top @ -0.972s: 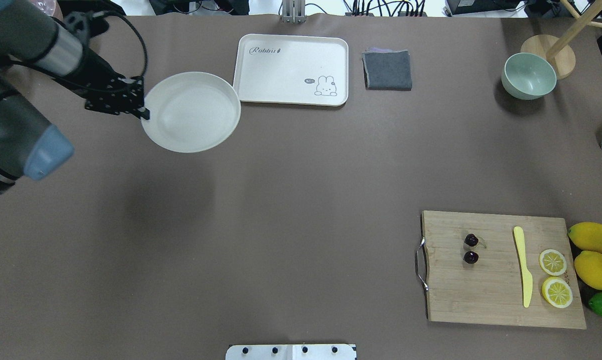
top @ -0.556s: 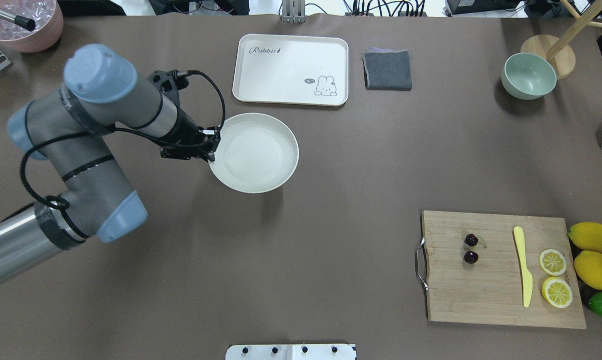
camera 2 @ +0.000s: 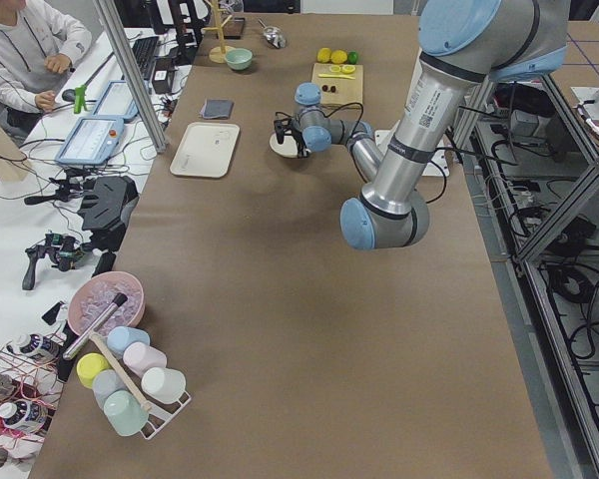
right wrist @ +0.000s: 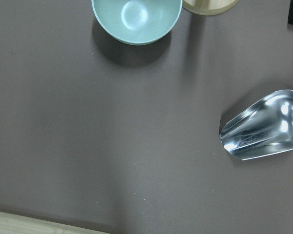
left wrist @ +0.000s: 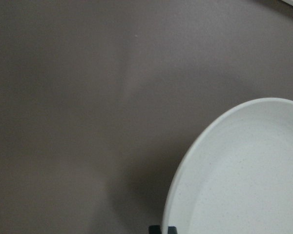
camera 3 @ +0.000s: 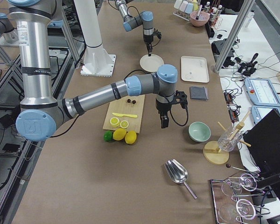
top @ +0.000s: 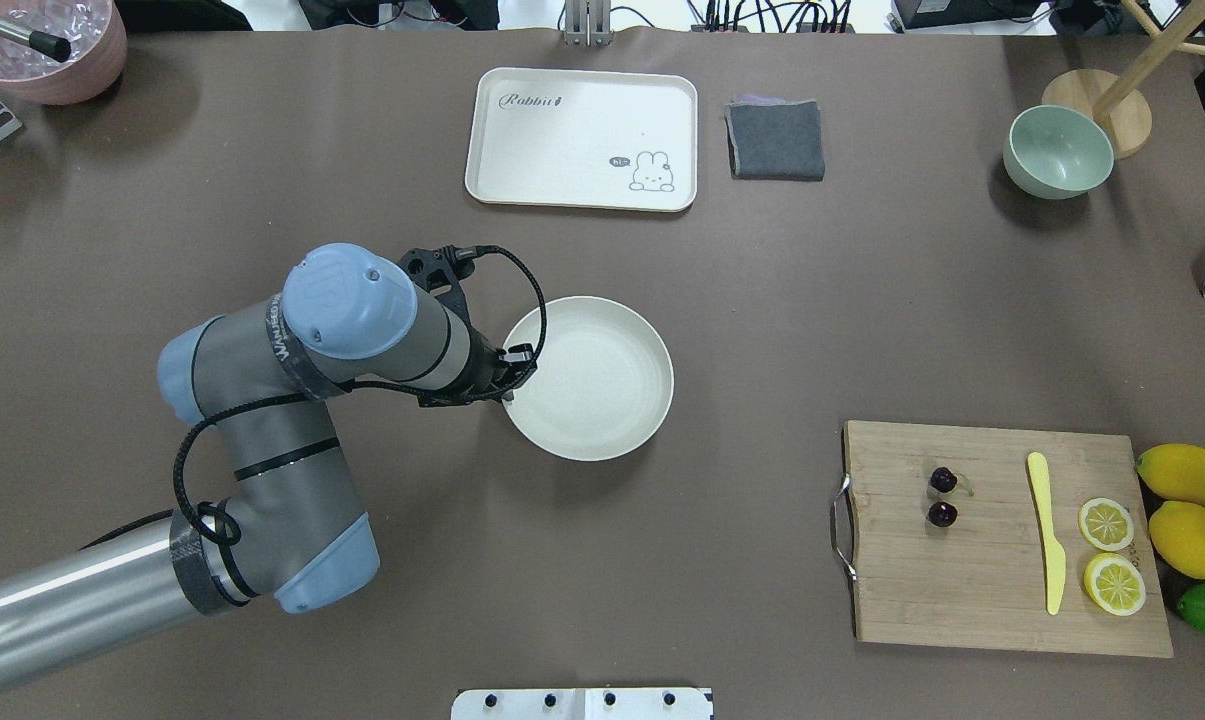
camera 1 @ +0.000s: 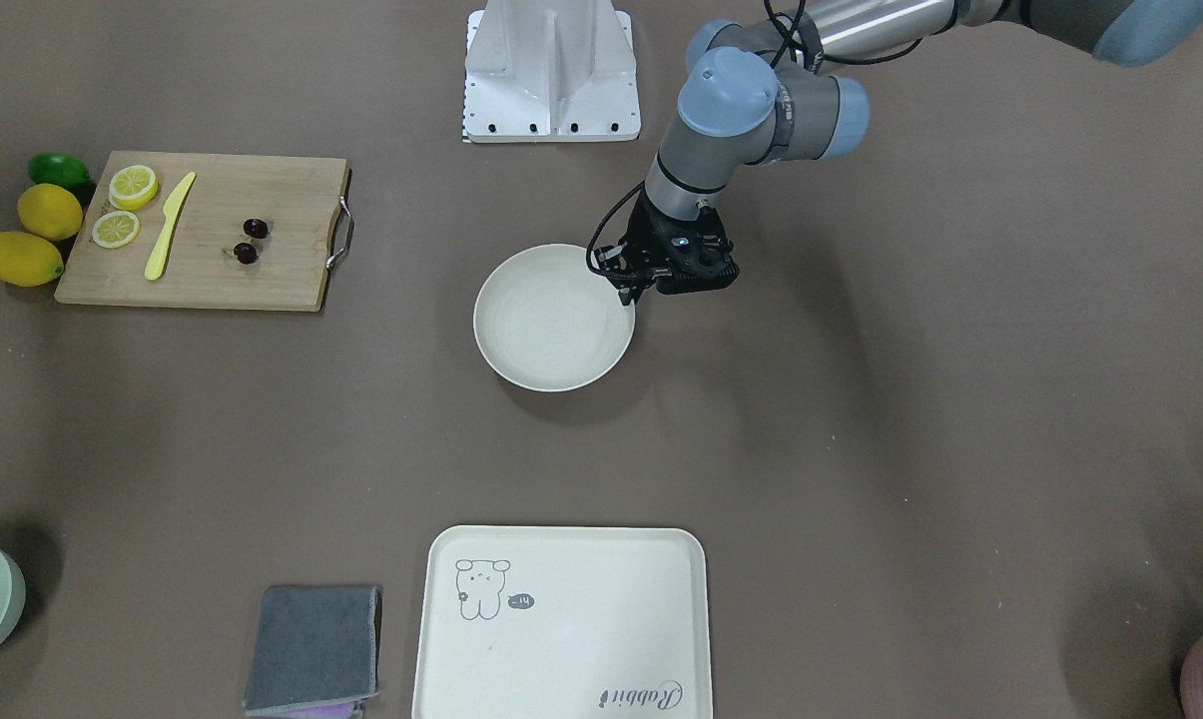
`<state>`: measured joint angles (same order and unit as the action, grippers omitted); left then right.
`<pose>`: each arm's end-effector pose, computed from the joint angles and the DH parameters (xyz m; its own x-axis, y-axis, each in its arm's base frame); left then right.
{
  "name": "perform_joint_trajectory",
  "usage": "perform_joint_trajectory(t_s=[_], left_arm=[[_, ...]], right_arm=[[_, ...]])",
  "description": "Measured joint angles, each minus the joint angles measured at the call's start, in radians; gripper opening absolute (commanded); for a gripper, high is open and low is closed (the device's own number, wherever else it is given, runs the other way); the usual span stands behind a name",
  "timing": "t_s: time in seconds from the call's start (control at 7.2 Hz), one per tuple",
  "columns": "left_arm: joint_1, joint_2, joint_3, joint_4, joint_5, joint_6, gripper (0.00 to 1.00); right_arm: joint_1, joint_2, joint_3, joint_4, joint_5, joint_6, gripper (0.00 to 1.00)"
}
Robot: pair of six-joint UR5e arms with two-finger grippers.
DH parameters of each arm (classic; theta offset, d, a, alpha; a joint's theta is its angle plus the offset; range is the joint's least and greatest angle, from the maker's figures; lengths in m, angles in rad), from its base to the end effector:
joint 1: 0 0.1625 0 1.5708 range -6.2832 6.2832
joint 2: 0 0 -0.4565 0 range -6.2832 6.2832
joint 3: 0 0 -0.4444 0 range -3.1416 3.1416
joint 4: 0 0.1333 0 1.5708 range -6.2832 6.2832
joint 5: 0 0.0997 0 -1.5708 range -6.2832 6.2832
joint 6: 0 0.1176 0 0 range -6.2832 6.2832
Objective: Place red cherry on plate
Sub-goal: 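Slide the white plate with the left gripper toward the table center, then open the left gripper and withdraw the left arm from the plate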
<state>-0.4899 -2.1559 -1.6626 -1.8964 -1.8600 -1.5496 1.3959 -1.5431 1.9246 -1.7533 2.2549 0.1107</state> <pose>0.6124 -0.4396 0.2413 0.4798 -0.2329 -0.8459 0.2288 0.9640 -0.1356 -0.0360 -0.5429 0.5230 0.7557 -0.1497 0.6376 0.0876 0.9879 0.1280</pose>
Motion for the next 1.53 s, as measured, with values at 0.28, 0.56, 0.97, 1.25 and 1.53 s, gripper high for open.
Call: perform_joint_trajectory(t_s=[0.28, 0.56, 0.97, 1.25, 1.53], left_arm=[[0.031, -0.002, 0.009, -0.013, 0.037, -0.014, 0.00], [0.035, -0.001, 0.018, -0.024, 0.043, -0.015, 0.61], [0.033, 0.000, 0.017, -0.024, 0.042, -0.008, 0.98], [-0.018, 0.022, -0.022, -0.009, 0.003, 0.032, 0.98], [-0.171, 0.103, -0.089, 0.014, -0.156, 0.191, 0.98]], right_arm=[[0.000, 0.000, -0.003, 0.000, -0.001, 0.000, 1.00], [0.000, 0.000, -0.005, 0.000, -0.001, 0.000, 1.00], [0.000, 0.004, -0.009, 0.000, -0.001, 0.001, 1.00], [0.000, 0.009, -0.018, 0.000, 0.000, 0.000, 1.00], [0.000, 0.010, -0.020, 0.000, 0.004, 0.000, 1.00]])
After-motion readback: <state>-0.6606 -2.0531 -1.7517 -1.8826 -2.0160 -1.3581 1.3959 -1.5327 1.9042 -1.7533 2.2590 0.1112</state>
